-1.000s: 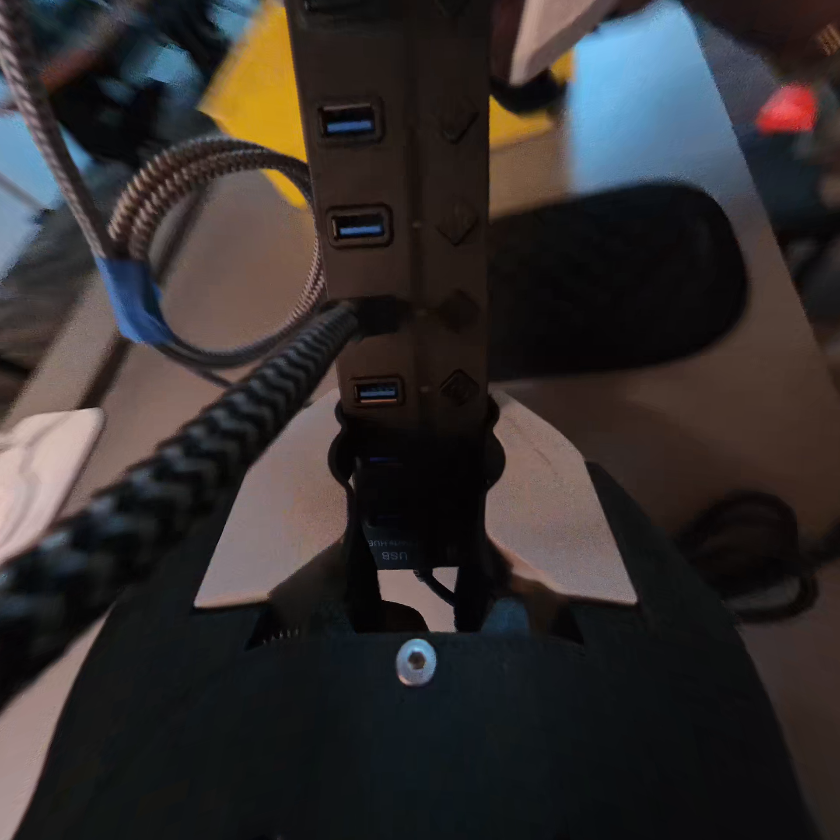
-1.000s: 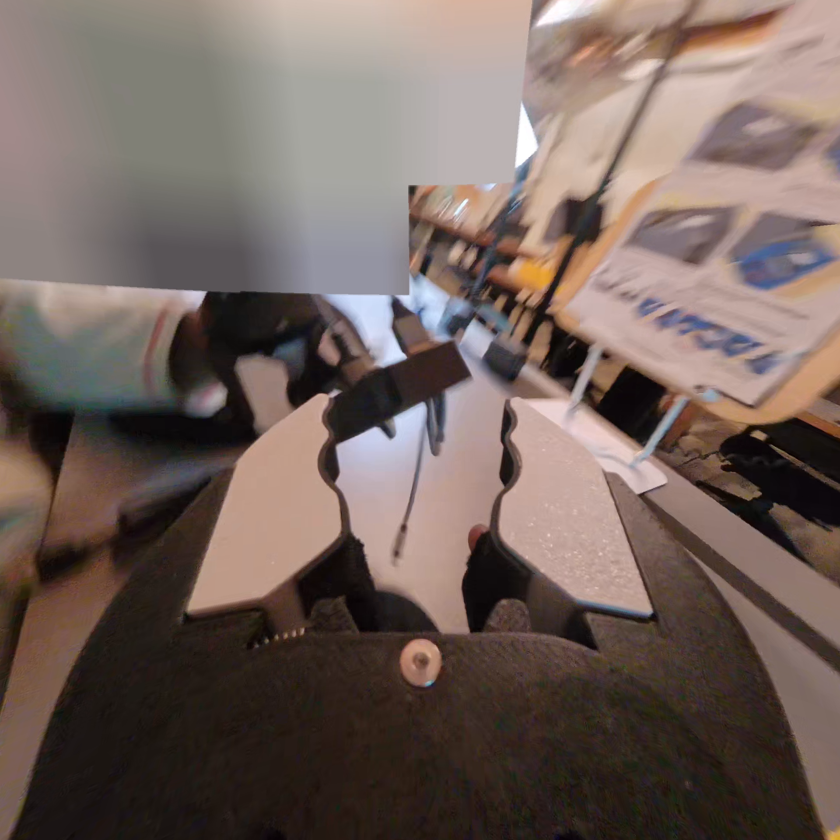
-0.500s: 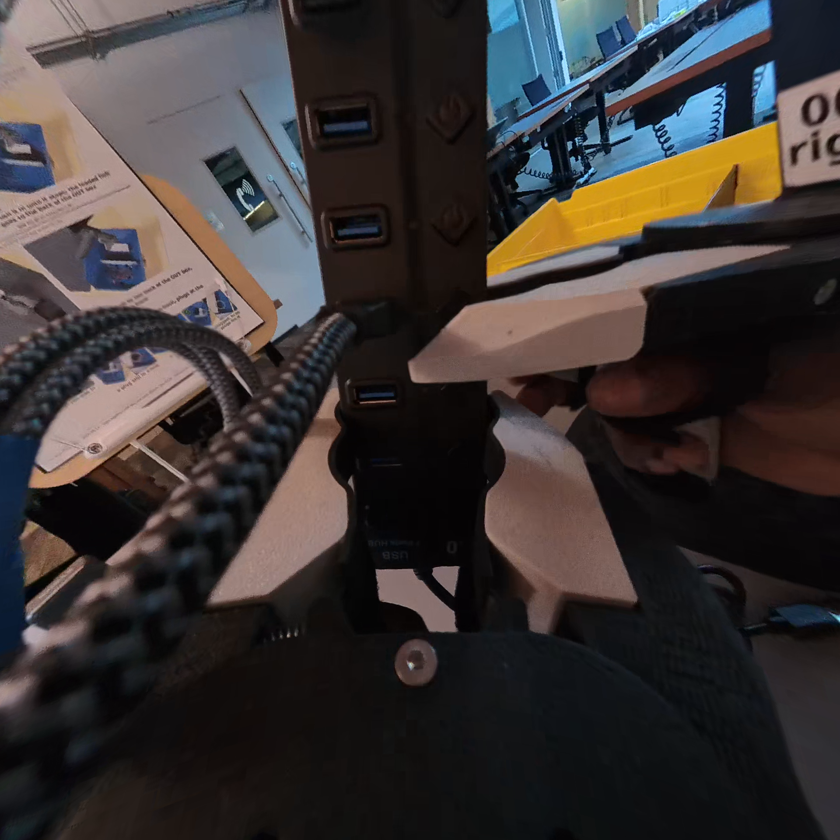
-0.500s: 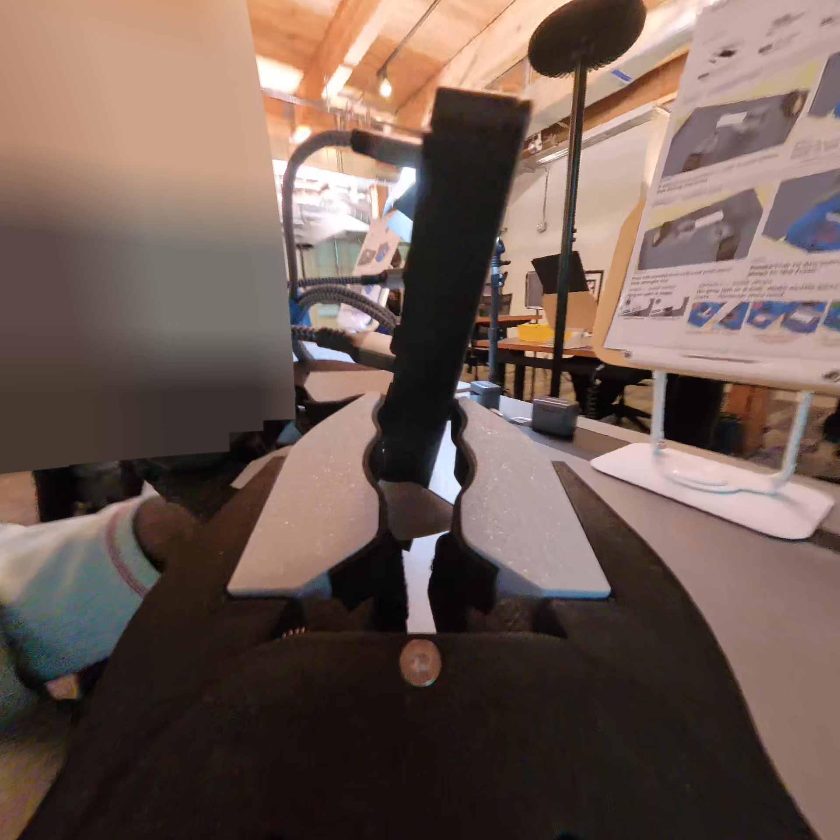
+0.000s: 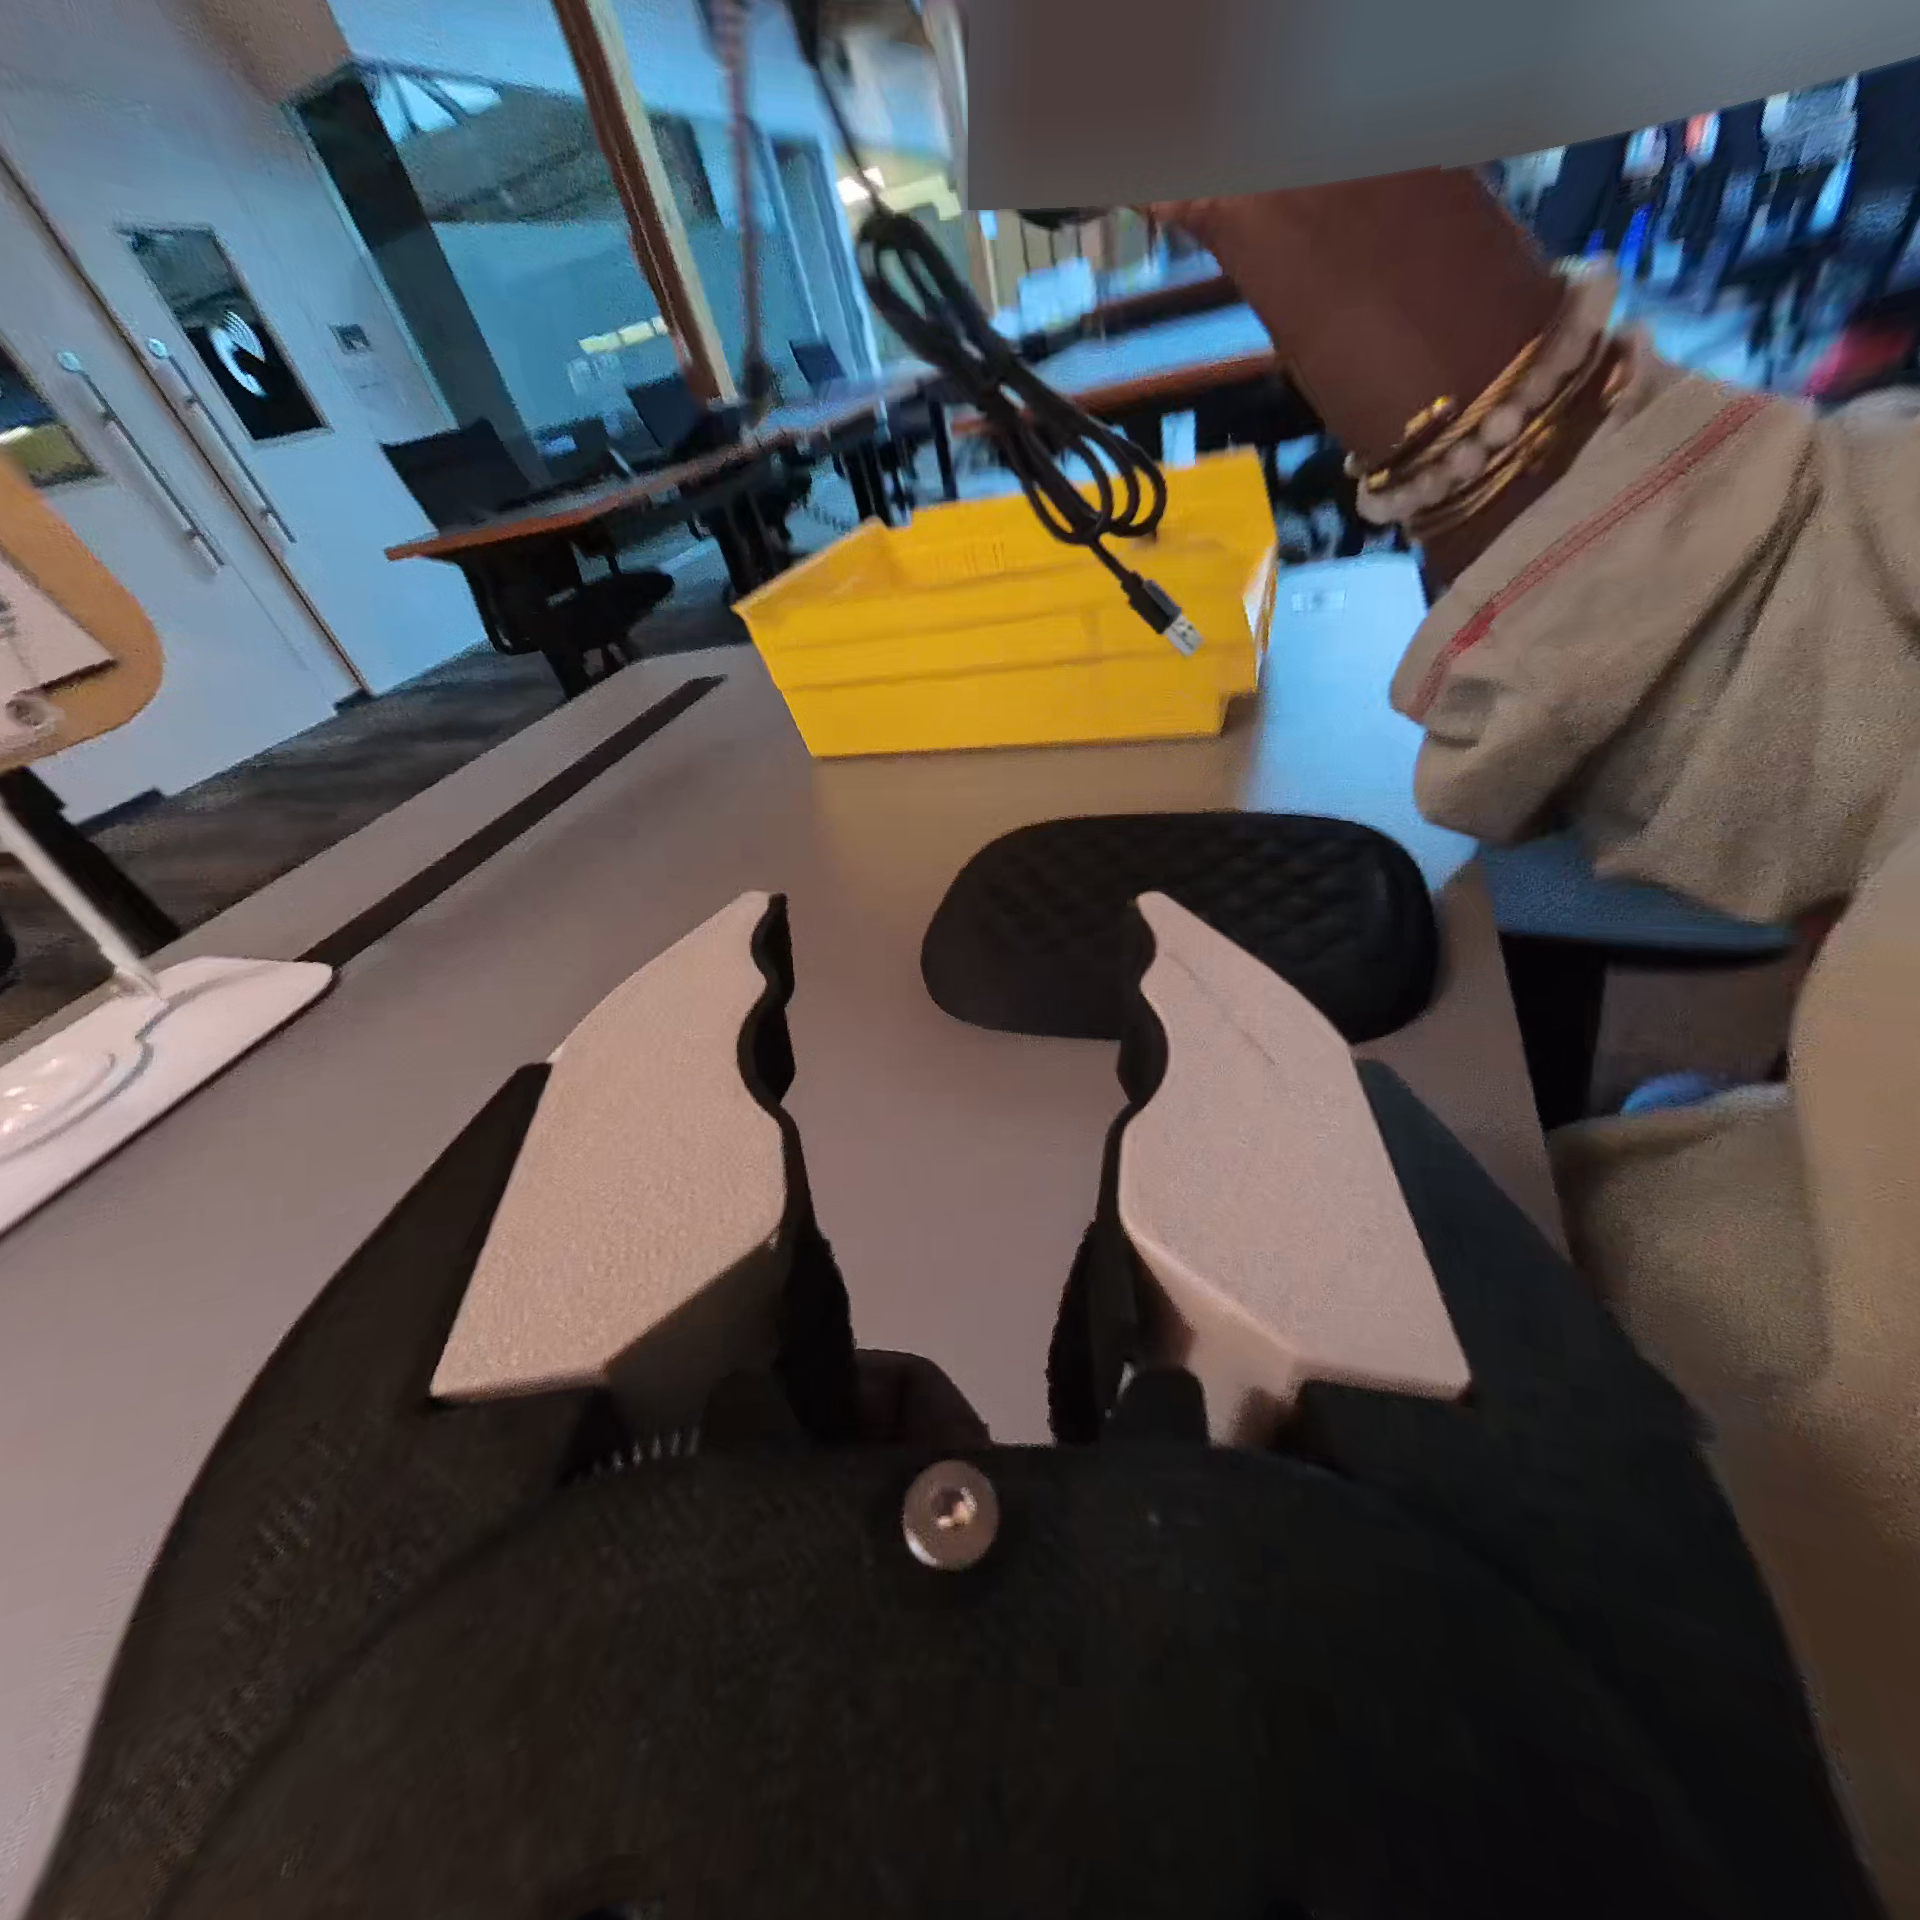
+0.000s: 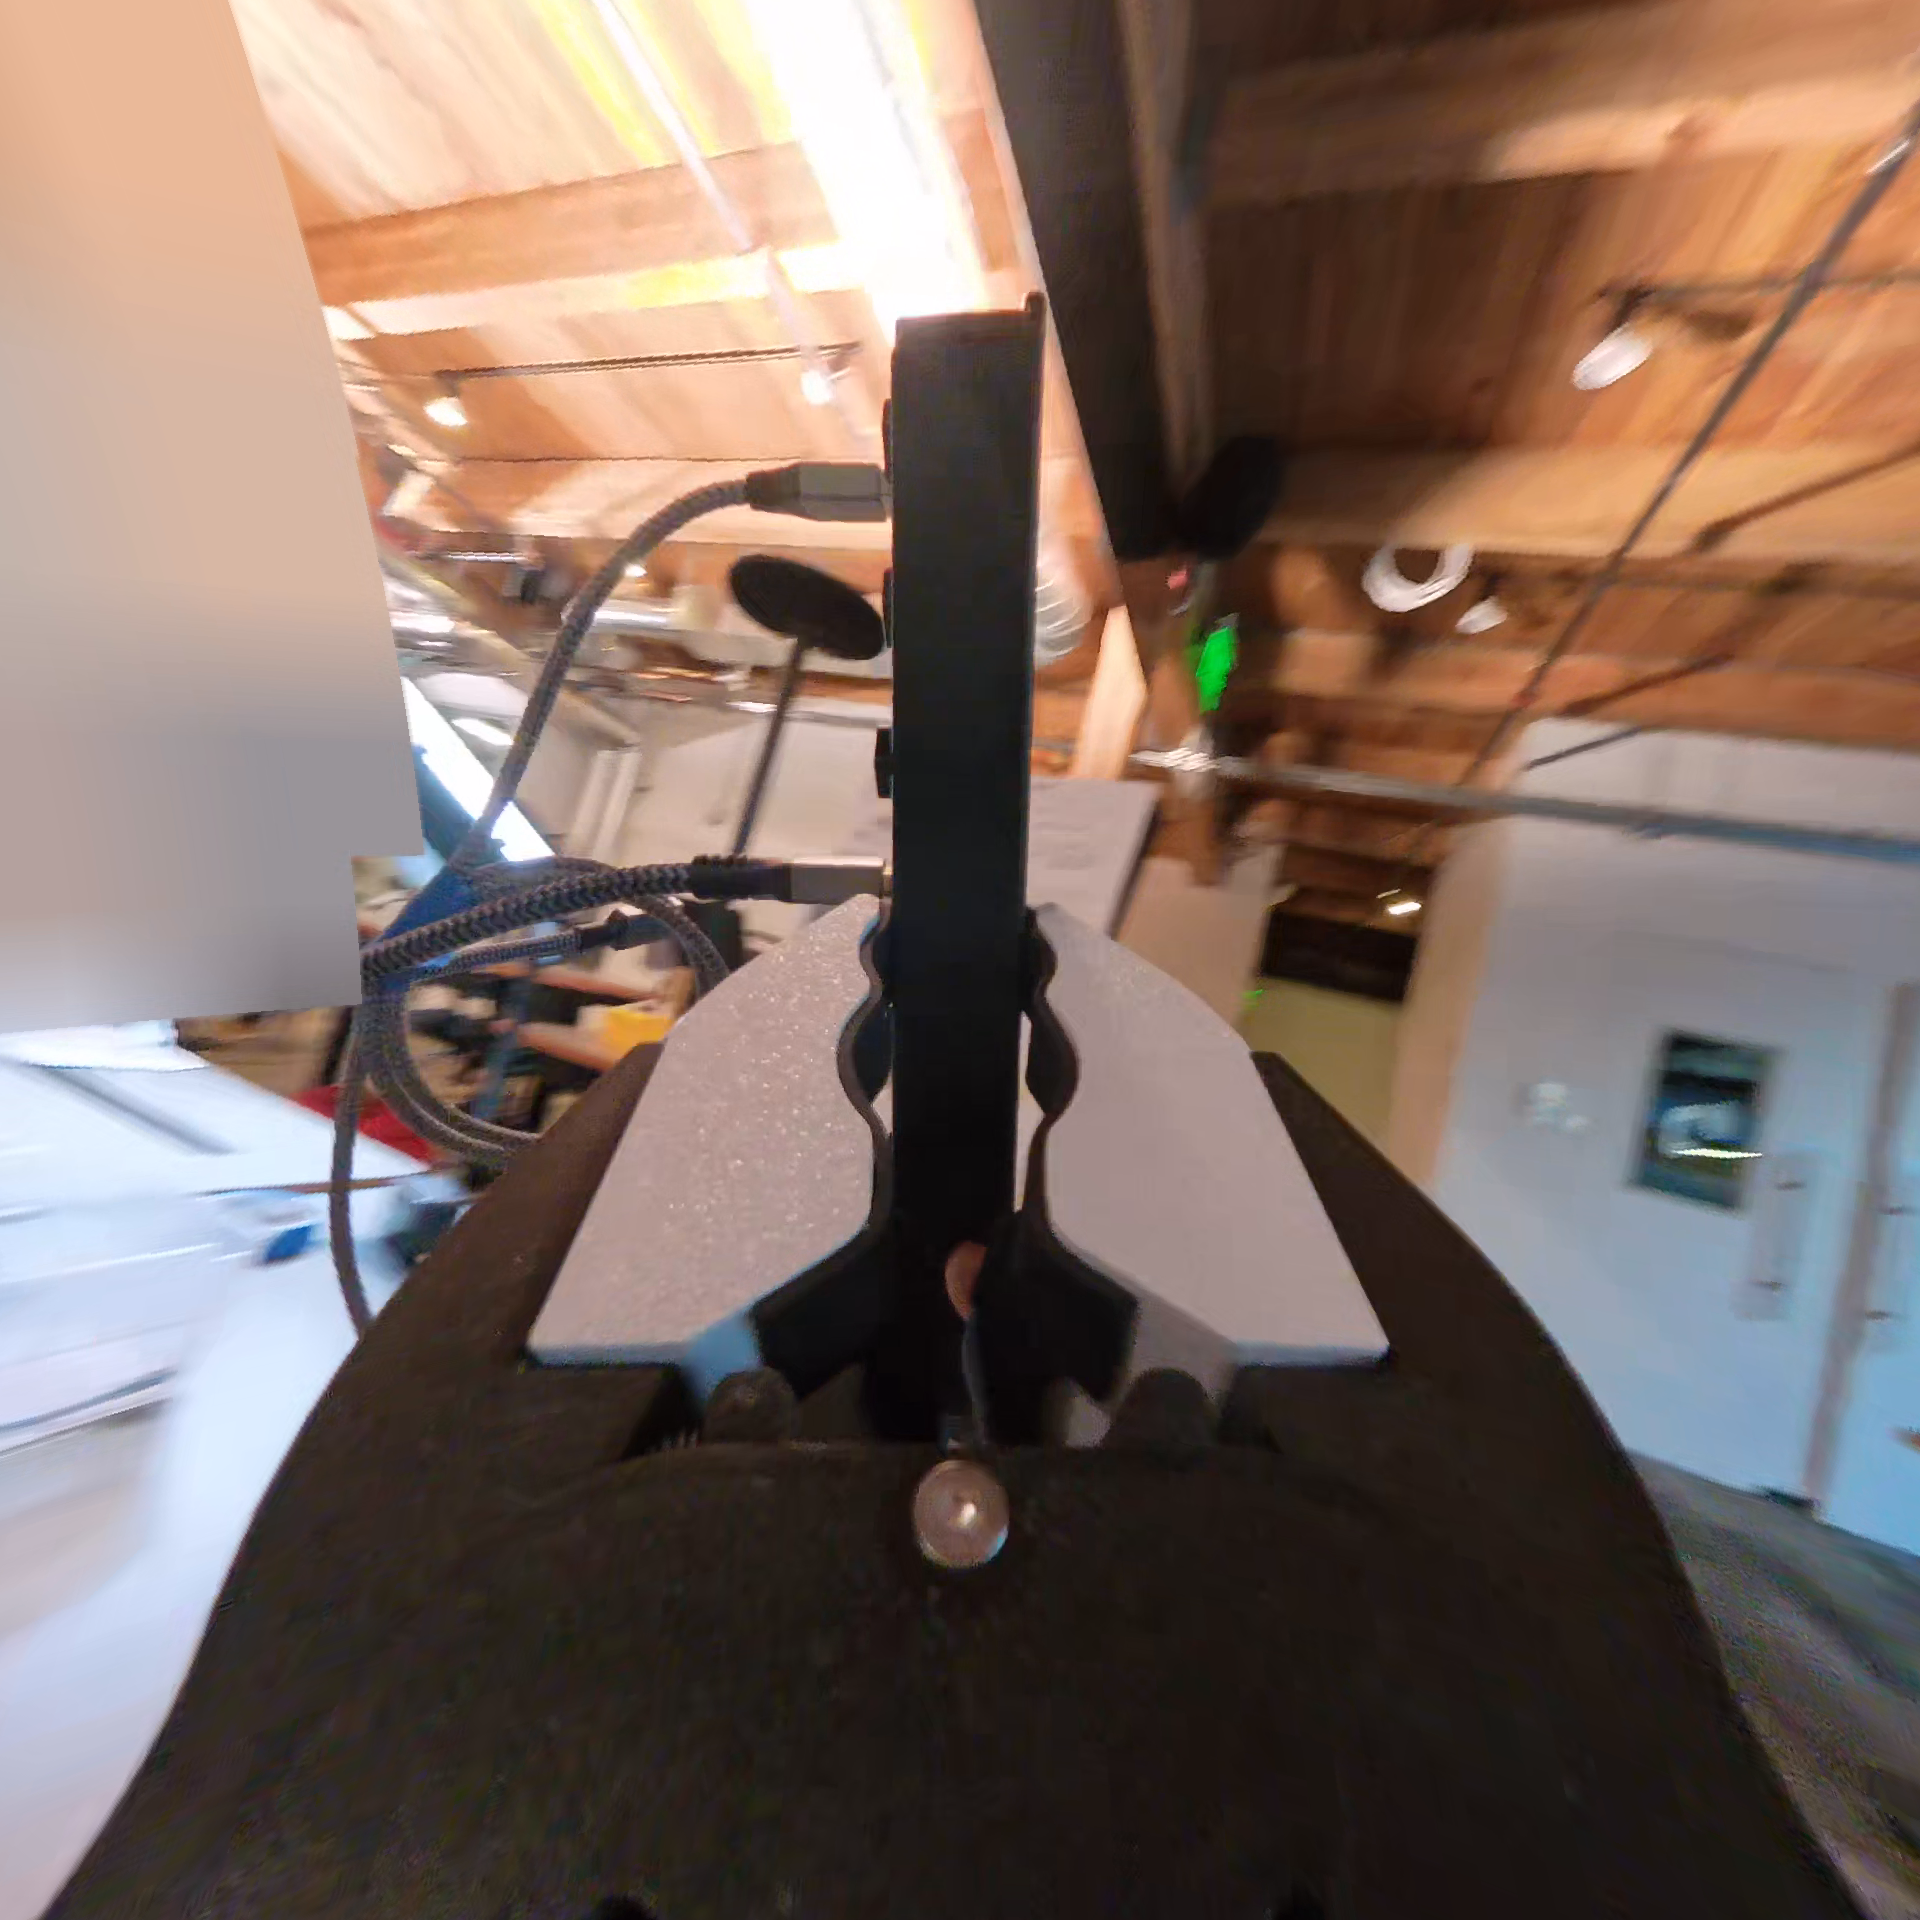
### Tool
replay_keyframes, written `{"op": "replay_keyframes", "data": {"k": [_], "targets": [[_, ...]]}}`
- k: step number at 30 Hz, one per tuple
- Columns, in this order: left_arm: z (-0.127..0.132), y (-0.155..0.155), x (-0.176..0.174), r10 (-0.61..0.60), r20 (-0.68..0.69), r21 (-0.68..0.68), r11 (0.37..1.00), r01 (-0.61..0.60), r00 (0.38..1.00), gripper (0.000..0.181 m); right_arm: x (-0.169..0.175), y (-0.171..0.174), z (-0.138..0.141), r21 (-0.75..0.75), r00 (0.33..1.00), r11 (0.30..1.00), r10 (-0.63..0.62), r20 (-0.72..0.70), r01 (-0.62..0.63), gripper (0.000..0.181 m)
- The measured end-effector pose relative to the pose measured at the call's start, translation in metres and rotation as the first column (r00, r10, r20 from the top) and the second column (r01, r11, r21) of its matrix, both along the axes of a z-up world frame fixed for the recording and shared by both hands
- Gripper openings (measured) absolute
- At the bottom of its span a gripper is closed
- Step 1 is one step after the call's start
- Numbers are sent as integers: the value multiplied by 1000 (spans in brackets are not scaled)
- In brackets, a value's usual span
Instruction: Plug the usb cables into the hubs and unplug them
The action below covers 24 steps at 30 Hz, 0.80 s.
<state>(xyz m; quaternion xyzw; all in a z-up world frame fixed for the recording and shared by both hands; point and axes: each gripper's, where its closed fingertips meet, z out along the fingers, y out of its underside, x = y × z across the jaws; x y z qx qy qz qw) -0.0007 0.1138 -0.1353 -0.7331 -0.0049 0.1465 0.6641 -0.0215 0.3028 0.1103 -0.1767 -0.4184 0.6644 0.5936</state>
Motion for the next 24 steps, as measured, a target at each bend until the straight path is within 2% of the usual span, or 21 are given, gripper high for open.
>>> {"op": "replay_keyframes", "data": {"k": [3, 5, 8, 11, 14, 18, 21, 24], "targets": [[21, -22, -17, 14, 78, 225, 974, -32, 997, 52, 0, 58, 24, -28, 981, 985, -170, -91, 168, 22], [29, -38, -32, 35, 165, 330, 940, -89, 986, 52, -1, 95, 27, -24, 949, 967, -255, -186, 255, 22], [34, -50, -39, 30, 207, 403, 908, -113, 978, 49, -12, 149, 8, -13, 900, 934, -347, -265, 357, 22], [31, -48, -40, 50, 188, 383, 916, -120, 981, 48, -28, 198, -32, -40, 876, 899, -434, -210, 435, 22], [23, -41, -39, 73, 157, 325, 938, -121, 985, 48, -37, 225, -77, -23, 866, 871, -491, -91, 491, 22], [20, -37, -36, 72, 119, 299, 948, -105, 990, 47, -40, 236, -124, 126, 802, 812, -583, 130, 570, 23], [18, -36, -36, 65, 129, 290, 952, -100, 990, 47, -44, 245, -160, 226, 709, 790, -611, 352, 569, 22], [19, -36, -36, 67, 126, 296, 950, -102, 990, 47, -51, 248, -202, 310, 597, 812, -577, 558, 495, 23]]}}
